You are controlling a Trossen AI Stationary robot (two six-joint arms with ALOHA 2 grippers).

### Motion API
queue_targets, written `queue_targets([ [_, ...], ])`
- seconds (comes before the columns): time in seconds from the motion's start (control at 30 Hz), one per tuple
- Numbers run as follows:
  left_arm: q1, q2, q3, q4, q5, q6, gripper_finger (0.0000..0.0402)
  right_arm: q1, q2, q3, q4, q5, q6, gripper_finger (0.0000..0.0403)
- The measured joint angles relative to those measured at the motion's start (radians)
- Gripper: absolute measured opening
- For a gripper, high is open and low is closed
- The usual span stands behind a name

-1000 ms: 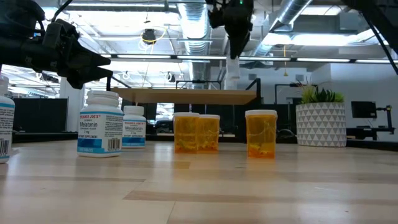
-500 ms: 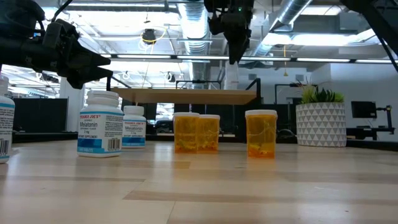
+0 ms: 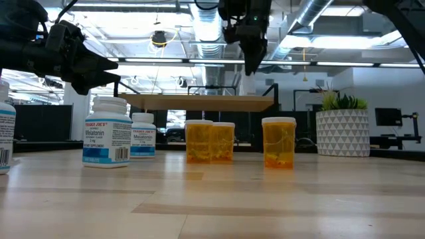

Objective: Pick and place medicine bottles onto shelf by color
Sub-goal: Put the transparent pill bottle on the shelf aligned with the other transparent pill bottles

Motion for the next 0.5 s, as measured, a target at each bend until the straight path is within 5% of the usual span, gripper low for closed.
queue_targets([
  [0.5,0.0,0.0,0.0,0.0,0.0,0.0,0.0248,-0.015,0.0,0.0,0.024,0.002,0.009,0.0149],
])
